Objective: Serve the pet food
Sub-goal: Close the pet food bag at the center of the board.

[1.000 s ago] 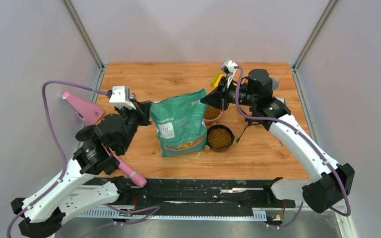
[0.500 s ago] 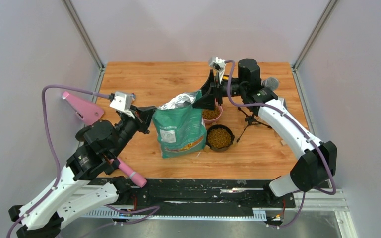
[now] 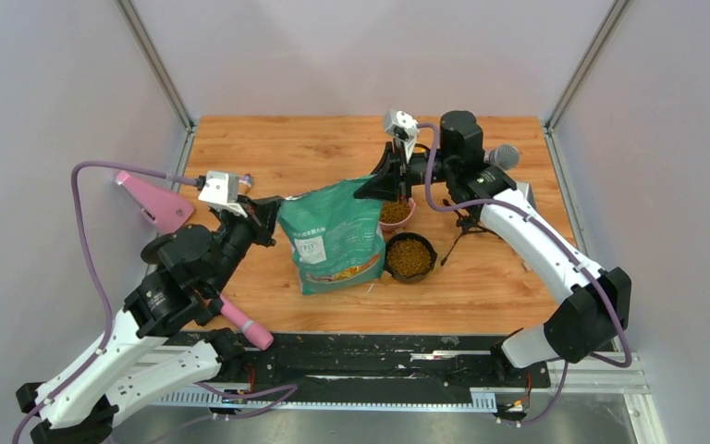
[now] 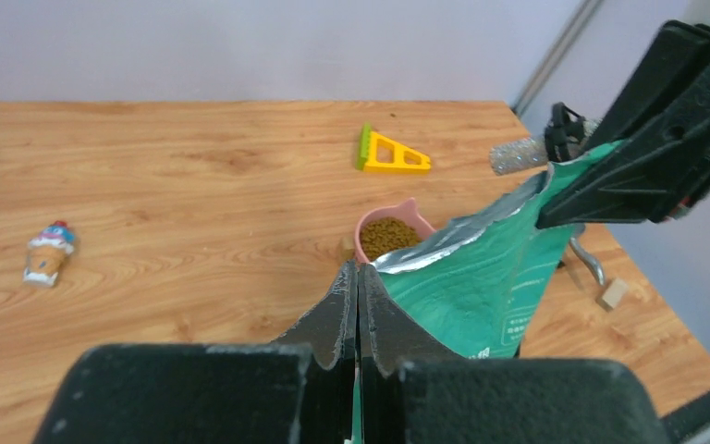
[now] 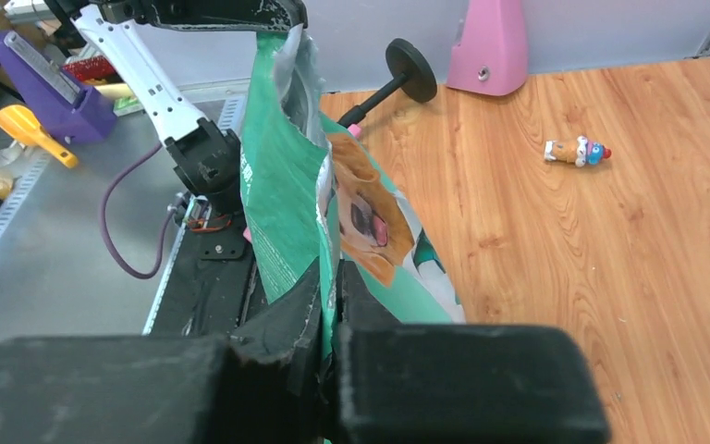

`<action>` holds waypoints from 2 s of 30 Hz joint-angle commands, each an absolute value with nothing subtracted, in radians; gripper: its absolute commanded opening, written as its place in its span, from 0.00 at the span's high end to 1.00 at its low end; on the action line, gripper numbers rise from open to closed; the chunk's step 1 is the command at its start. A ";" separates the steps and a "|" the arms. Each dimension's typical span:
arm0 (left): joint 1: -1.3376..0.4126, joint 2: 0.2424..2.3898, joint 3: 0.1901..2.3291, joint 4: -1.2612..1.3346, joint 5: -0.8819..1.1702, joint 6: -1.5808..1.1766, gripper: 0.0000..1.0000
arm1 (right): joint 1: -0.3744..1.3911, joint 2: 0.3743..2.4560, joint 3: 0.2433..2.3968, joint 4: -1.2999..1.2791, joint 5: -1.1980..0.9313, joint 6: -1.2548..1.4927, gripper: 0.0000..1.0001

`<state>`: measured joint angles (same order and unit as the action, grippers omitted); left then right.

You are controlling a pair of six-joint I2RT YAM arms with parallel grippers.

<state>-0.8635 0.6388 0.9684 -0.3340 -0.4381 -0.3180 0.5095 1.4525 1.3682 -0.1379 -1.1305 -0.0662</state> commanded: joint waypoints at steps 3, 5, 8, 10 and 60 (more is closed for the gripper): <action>-0.865 0.679 1.019 -0.464 -0.793 -0.426 1.00 | 0.509 1.365 1.371 -0.122 -0.996 -0.011 1.00; -0.865 0.707 1.040 -0.511 -0.881 -0.461 1.00 | 0.509 1.317 1.343 -0.131 -0.886 0.032 1.00; -0.866 0.747 1.057 -0.517 -0.928 -0.455 1.00 | 0.504 1.262 1.323 -0.172 -0.777 0.072 1.00; -0.866 0.758 1.058 -0.473 -0.889 -0.417 1.00 | 0.502 1.247 1.322 -0.200 -0.781 0.070 1.00; -0.738 1.197 1.561 -0.876 0.153 0.814 0.75 | 0.503 1.209 1.390 -0.381 -1.066 -0.262 1.00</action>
<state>-0.7540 1.2350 1.5574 -0.8932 0.2436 0.7765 0.5163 1.3109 1.3602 -0.4255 -1.0149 -0.2352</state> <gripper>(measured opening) 0.392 0.026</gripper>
